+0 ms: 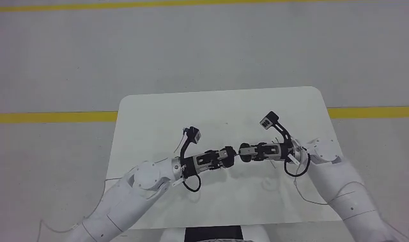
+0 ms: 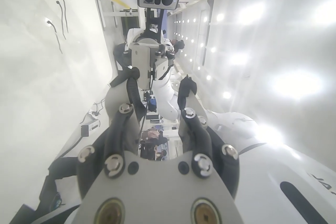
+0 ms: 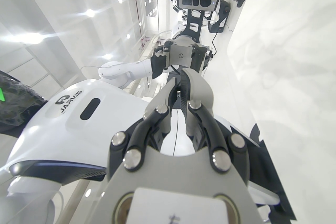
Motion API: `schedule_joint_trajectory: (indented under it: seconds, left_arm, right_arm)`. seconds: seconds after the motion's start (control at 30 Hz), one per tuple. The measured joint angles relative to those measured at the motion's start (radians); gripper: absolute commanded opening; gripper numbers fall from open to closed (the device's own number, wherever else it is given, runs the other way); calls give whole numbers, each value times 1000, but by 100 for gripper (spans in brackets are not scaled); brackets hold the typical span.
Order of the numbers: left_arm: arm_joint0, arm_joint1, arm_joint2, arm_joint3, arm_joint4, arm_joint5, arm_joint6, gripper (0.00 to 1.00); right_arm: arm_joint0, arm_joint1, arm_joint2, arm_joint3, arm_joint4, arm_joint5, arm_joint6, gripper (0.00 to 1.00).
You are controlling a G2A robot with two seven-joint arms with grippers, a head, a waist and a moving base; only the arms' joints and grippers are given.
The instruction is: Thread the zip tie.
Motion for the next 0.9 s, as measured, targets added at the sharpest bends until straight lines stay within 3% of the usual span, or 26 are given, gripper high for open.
schedule_joint_trajectory:
  seconds: [0.53,0.7,0.9]
  left_arm:
    - [-8,-7,17,-1,26,20,-2,18]
    - [-10,-9,18,1,28,22,-2,9]
    - [-13,-13,25,10,32,28,1,8]
  right_arm:
    - [-11,-17,11,18,-5,0,-30,0]
    - [-8,-21,7,23,-9,0,-30,0]
    - [-6,-25,4,29,-11,0,-24,0]
